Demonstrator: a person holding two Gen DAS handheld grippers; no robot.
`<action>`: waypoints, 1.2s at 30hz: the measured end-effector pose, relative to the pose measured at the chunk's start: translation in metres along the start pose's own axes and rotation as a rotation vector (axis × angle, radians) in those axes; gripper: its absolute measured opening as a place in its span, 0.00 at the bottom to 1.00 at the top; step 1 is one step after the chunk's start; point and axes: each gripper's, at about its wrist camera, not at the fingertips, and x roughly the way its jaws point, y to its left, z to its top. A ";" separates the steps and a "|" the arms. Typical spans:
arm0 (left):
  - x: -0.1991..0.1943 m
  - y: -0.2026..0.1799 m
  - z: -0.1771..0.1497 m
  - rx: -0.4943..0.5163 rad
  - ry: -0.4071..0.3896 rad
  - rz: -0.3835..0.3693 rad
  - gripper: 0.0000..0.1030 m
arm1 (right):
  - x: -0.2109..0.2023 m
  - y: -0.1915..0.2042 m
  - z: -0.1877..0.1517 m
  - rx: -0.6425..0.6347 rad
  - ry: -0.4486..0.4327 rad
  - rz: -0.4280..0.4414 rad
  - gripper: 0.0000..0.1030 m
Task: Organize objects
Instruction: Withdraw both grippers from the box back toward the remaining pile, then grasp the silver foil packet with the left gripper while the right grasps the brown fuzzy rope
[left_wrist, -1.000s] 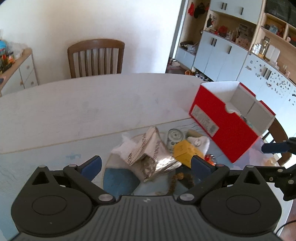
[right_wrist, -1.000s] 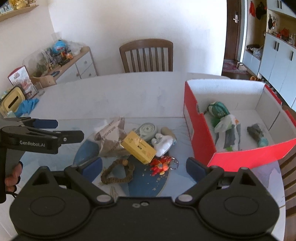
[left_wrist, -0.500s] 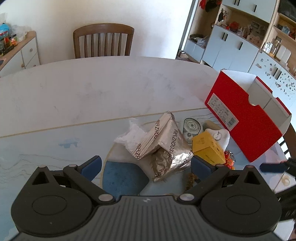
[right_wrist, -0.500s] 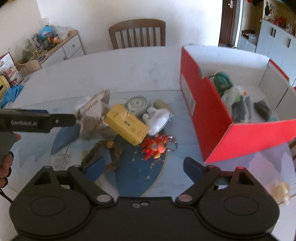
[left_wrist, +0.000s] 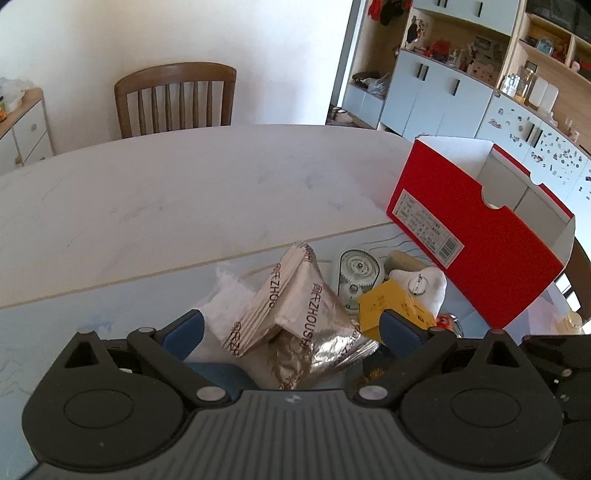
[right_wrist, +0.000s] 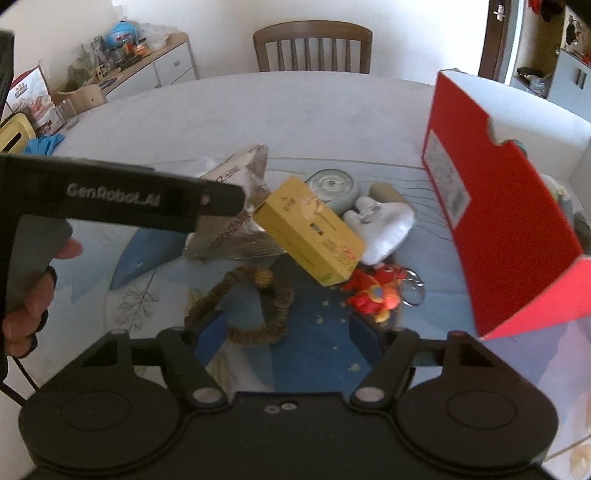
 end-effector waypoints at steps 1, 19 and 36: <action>0.001 0.001 0.001 -0.003 0.003 -0.001 0.94 | 0.001 0.001 0.000 0.001 0.001 0.004 0.67; 0.013 -0.008 0.006 0.022 0.025 -0.038 0.50 | 0.013 0.011 0.006 -0.001 0.014 0.057 0.29; -0.026 -0.004 0.000 -0.009 0.032 -0.009 0.40 | -0.027 0.010 0.002 -0.008 -0.063 0.028 0.06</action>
